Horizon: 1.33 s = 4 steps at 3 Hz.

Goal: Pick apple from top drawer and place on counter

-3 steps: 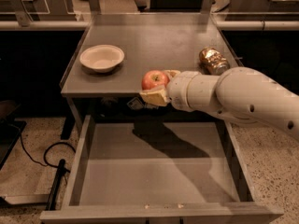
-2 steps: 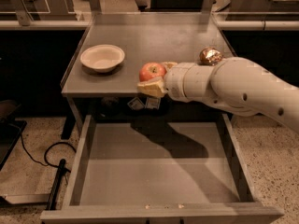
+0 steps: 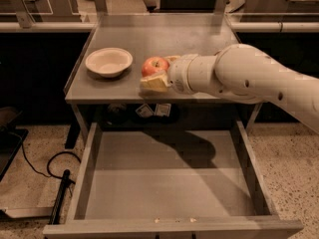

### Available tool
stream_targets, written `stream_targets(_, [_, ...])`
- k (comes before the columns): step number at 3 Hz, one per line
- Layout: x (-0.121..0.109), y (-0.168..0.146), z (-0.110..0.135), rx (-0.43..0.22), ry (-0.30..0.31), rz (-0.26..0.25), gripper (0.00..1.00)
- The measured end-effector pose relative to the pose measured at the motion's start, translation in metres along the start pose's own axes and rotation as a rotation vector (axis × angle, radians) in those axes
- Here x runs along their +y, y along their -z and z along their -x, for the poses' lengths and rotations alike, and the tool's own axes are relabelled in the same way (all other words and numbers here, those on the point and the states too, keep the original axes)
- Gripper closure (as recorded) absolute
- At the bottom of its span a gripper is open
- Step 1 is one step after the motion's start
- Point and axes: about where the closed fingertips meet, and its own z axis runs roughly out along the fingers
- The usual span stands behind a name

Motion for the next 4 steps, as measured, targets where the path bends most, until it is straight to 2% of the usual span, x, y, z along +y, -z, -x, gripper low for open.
stream_targets(1, [0.001,-0.016,-0.004,0.015,-0.008,0.036,1.00])
stream_targets(3, [-0.040,-0.027,-0.019,0.080,-0.008,0.002,1.00])
stream_targets(4, [-0.047,-0.028,-0.028,0.092,-0.021,0.004,1.00])
